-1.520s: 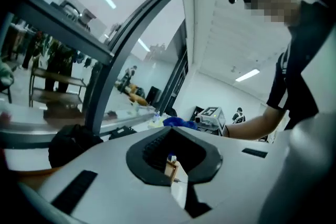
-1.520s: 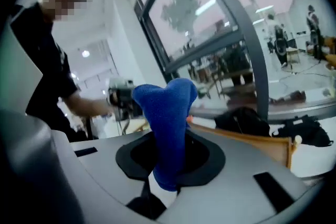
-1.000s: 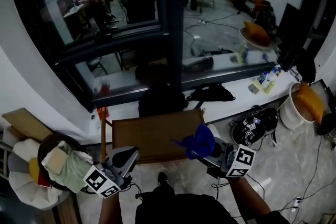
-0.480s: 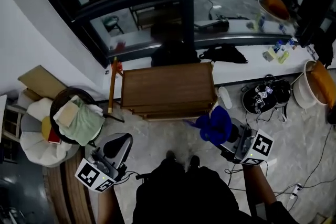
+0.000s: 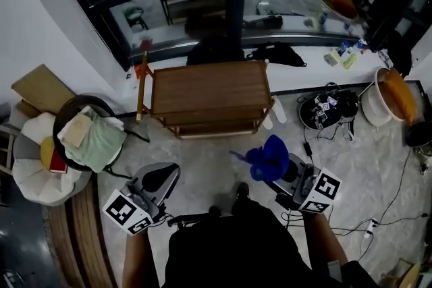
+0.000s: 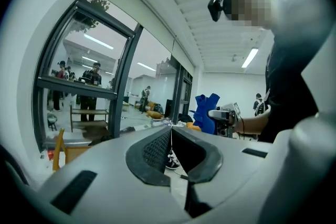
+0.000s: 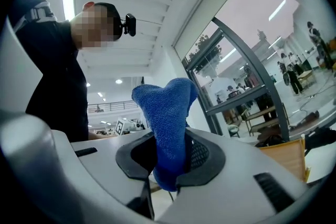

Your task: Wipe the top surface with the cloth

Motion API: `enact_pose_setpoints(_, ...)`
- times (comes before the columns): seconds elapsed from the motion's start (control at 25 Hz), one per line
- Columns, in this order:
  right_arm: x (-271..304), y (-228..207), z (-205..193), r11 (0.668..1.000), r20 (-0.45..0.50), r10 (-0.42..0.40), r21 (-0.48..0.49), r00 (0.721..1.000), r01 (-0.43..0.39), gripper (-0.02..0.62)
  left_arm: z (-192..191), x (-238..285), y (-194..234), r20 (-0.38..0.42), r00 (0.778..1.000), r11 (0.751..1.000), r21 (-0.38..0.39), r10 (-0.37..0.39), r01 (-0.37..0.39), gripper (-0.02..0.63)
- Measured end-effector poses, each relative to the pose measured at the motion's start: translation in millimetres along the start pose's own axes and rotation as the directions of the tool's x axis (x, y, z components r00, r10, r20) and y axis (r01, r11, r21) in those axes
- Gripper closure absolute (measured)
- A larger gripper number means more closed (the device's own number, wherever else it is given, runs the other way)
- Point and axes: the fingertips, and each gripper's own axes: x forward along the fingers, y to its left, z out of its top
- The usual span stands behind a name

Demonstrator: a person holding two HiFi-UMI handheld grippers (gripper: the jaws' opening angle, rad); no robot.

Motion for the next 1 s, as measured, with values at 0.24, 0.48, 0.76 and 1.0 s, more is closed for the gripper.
enact_pose_setpoints(0.24, 22.9, 46.8, -25.2, 0.998, -0.007, -0.021, 0.064, 1.0, 0.021, 0.509, -31.5, -53.1, -10.6, -0.017, 1.0, 0.998, -0.054, -0.021, 0.02, 0.595)
enact_pose_setpoints(0.48, 31.1, 71.6, -48.0, 0.998, -0.068, -0.027, 0.052, 0.997, 0.03, 0.509, -45.1, -72.3, -17.8, -0.008, 0.999, 0.996, -0.077, -0.051, 0.05, 0.595)
enact_pose_setpoints(0.76, 44.8, 81.0, -58.7, 0.999, -0.12, 0.042, 0.037, 0.992, -0.038, 0.509, -40.4, -70.9, -16.9, 0.006, 0.999, 0.996, -0.076, -0.042, 0.042, 0.595)
enact_pose_setpoints(1.0, 46.6, 81.0, -58.0, 0.999, -0.133, 0.038, 0.018, 0.99, -0.036, 0.509, -30.8, -70.0, -15.7, -0.008, 1.0, 0.998, -0.053, -0.028, 0.028, 0.595)
